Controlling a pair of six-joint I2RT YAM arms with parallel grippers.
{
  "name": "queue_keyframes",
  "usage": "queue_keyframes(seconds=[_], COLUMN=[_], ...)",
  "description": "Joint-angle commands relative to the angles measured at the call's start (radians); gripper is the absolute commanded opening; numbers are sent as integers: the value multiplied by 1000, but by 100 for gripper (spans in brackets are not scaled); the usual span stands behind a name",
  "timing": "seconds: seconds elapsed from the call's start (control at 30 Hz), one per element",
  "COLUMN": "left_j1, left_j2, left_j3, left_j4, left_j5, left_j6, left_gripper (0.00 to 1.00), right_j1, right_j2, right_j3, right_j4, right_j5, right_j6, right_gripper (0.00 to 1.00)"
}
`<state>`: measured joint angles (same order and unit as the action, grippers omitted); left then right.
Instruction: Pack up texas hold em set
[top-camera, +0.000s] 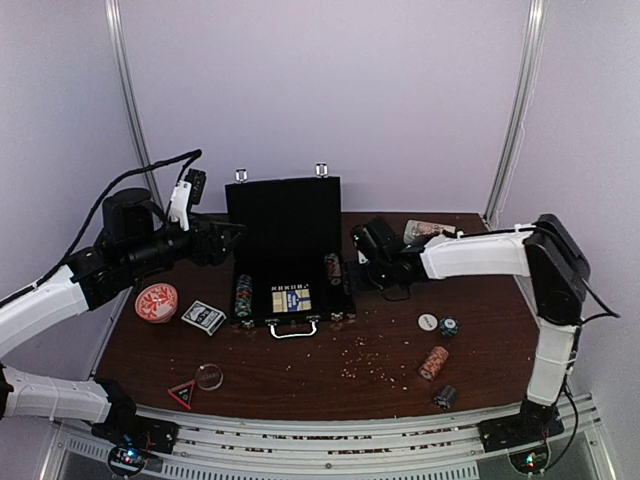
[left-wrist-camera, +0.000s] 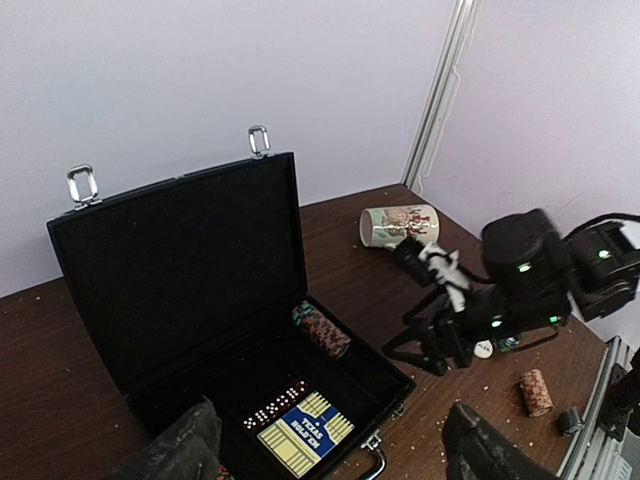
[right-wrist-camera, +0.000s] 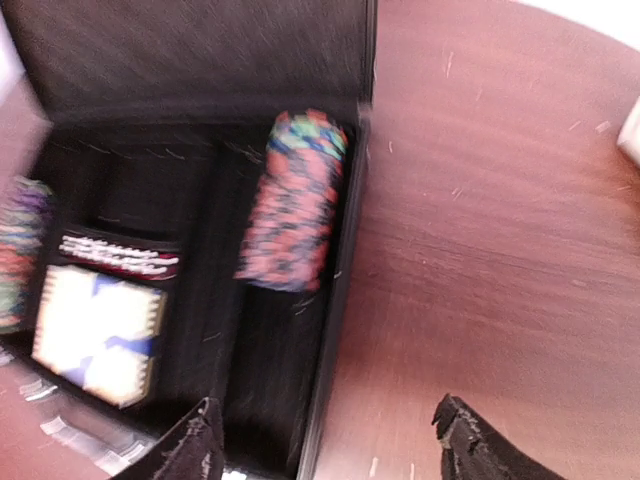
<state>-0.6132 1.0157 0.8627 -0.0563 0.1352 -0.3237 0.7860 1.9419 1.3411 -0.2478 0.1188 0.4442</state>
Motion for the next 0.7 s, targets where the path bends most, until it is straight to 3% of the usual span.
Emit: queue_keyframes(seconds=[0.0, 0.37, 0.67], left_j1=[1, 1, 1], left_j2=[0, 2, 6], left_j3=[34, 35, 33], left_j4=[29, 27, 27], left_j5=[16, 6, -3], left_j6=[-3, 0, 3], left_gripper=[80, 80, 80], right_j1=[42, 45, 45], right_j2=[-253, -767, -900], right_j3=[-136, -612, -801], right_j4=[-47, -228, -218], right_j5=[66, 75, -4], right_j6=[36, 375, 523], right_gripper=[74, 76, 71])
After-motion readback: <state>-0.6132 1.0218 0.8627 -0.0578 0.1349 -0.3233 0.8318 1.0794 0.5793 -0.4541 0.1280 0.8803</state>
